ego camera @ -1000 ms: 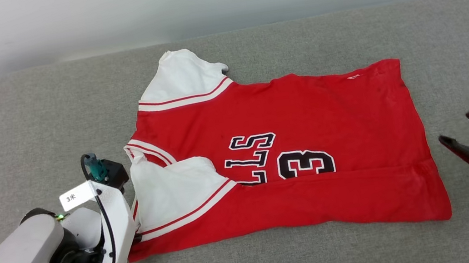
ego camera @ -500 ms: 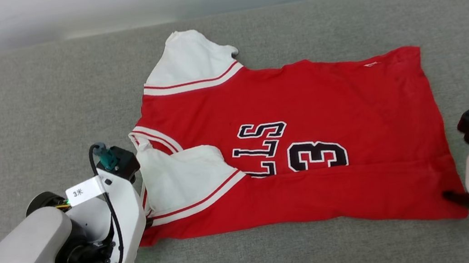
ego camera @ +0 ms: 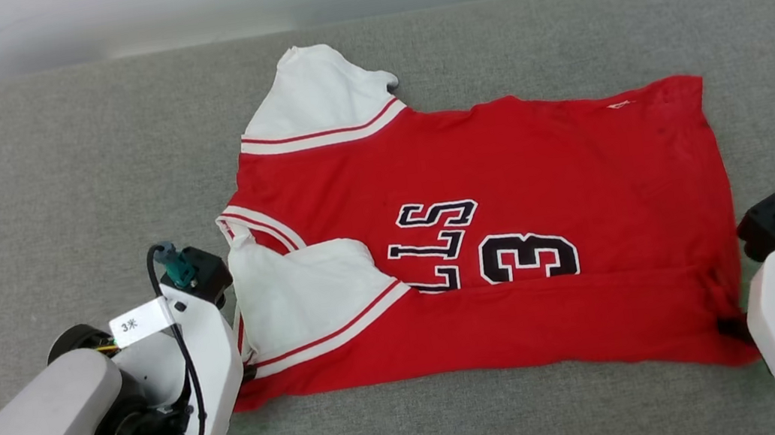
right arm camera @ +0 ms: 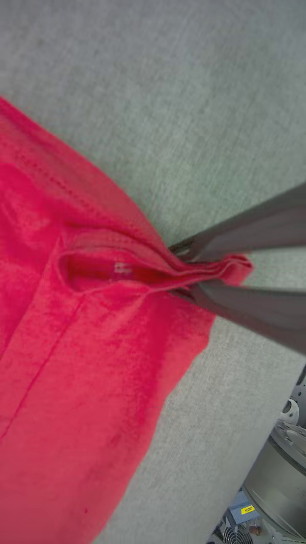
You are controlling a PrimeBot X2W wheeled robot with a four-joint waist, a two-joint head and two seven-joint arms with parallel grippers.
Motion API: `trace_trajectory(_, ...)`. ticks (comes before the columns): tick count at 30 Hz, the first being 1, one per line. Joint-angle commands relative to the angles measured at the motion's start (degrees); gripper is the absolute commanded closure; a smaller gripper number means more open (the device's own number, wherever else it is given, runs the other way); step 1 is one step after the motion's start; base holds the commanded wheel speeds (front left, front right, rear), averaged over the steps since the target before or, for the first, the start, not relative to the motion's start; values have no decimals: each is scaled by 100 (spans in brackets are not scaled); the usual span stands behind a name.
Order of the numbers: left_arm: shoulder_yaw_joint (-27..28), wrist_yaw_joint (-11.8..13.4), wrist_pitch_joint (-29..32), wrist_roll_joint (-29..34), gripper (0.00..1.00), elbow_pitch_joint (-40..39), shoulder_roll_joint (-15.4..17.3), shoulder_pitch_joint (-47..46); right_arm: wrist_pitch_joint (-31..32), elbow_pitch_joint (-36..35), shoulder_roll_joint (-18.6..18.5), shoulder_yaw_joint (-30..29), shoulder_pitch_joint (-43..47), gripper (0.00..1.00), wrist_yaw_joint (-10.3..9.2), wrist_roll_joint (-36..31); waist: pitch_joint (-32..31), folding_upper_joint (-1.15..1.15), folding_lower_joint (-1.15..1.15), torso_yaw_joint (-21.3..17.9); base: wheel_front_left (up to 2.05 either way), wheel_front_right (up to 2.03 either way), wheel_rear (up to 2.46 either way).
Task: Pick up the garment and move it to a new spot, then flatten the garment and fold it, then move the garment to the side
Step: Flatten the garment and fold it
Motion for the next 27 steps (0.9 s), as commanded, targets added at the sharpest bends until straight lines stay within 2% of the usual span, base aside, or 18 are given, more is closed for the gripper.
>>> trace_trajectory(1, 6, -7, -20, -38, 100, 0, 10, 95, -46, 66, 49, 124, 57, 100, 14, 49, -124, 0, 0, -38, 0, 0, 0)
trace_trajectory(6, 40, 11, -49, -221, 100, -174, 170, 348, -362, -234, -361, 121, 102, 100, 6, 280, -545, 0, 0, -89, 0, 0, 0)
trace_trajectory(15, -71, 165, -39, -464, 100, -786, 482, 931, -307, -841, -994, -8, 787, 100, 6, 639, -876, 0, 0, -88, 0, 0, 0)
trace_trajectory(19, -133, 272, -93, -503, 100, -844, 537, 1188, -226, -884, -1040, -62, 1088, 100, 6, 611, -858, 0, 0, -111, 0, 0, 0)
trace_trajectory(26, -155, 355, -320, -485, 100, -538, 436, 1396, -286, -663, -706, -49, 1271, 100, 6, 381, -726, 0, 0, -120, 0, 0, 0)
trace_trajectory(27, -138, 354, -401, -427, 23, -511, 432, 1378, -336, -638, -659, -85, 1267, 63, 6, 349, -715, 0, 0, -119, 0, 0, 0)
